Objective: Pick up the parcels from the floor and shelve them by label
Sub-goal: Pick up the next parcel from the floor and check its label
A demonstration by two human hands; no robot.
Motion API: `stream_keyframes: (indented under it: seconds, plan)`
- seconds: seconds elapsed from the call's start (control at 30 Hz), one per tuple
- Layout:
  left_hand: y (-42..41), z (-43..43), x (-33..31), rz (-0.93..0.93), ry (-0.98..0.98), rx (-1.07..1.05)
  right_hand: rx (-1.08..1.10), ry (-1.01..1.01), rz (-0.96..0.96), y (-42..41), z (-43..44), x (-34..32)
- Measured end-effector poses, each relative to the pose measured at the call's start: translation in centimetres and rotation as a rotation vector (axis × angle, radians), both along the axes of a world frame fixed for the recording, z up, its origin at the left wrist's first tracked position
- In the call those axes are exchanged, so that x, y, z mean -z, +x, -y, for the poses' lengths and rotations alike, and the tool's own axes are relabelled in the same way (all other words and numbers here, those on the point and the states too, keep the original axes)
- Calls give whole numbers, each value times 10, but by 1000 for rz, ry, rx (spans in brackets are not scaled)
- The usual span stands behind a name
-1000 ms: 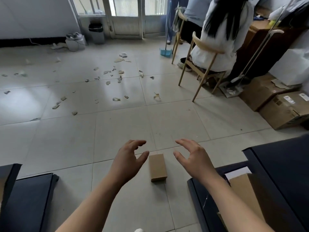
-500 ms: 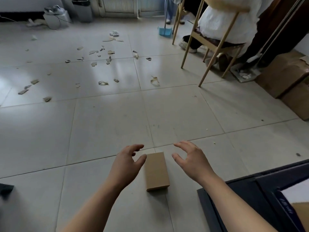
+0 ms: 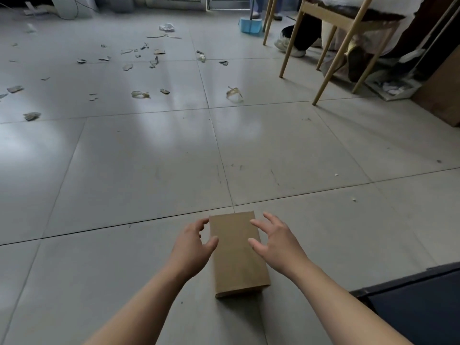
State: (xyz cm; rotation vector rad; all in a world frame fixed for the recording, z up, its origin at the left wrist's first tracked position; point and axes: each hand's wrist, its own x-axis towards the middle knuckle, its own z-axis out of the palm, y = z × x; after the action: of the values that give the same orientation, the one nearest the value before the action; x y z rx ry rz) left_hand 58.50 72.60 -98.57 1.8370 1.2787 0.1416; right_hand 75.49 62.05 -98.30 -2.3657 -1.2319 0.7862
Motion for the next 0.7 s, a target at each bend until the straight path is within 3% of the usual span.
stream_keyframes:
  seconds: [0.37, 0.7]
  plan:
    - [8, 6, 90, 39, -129, -3, -19, -94, -22, -3, 2, 89]
    - [9, 5, 98, 81, -367, -30, 22, -100, -152, -11, -4, 100]
